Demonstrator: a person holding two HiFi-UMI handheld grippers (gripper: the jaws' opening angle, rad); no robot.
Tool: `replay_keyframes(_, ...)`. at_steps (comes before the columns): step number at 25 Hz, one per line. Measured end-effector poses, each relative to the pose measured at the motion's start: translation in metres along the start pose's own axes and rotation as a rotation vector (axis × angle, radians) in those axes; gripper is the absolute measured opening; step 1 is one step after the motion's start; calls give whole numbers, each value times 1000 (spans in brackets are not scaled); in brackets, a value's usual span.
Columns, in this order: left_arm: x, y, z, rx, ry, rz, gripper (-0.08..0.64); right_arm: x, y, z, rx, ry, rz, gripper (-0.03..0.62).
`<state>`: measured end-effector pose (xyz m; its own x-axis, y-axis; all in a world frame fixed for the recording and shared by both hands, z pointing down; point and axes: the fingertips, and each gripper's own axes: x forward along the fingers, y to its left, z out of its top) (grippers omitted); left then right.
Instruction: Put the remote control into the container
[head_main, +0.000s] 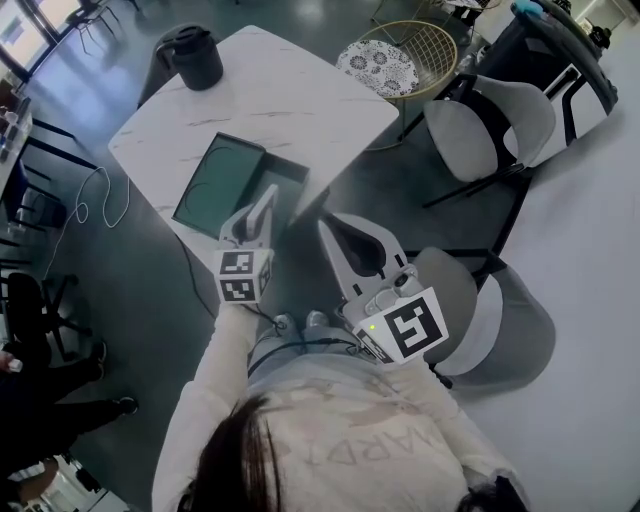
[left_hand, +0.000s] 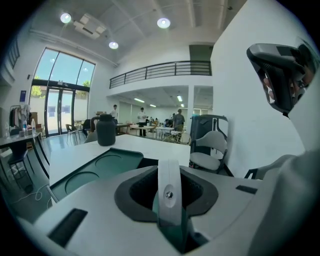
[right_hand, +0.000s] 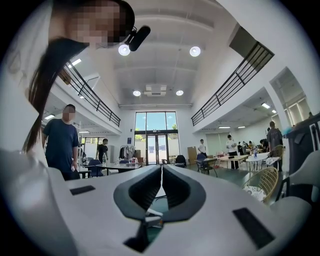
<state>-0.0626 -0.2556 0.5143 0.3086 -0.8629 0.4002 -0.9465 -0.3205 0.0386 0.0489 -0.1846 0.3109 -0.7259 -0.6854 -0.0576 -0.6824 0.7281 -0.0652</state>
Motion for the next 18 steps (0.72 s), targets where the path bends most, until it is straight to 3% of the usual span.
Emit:
replay_keyframes(9,15,5,-13,-38,76,-51,86,9,4,-6,7,14,-18,17)
replay_keyframes(18,31,8,-24,-180,130,-99,86,13,1,-10,7,29,-35,17)
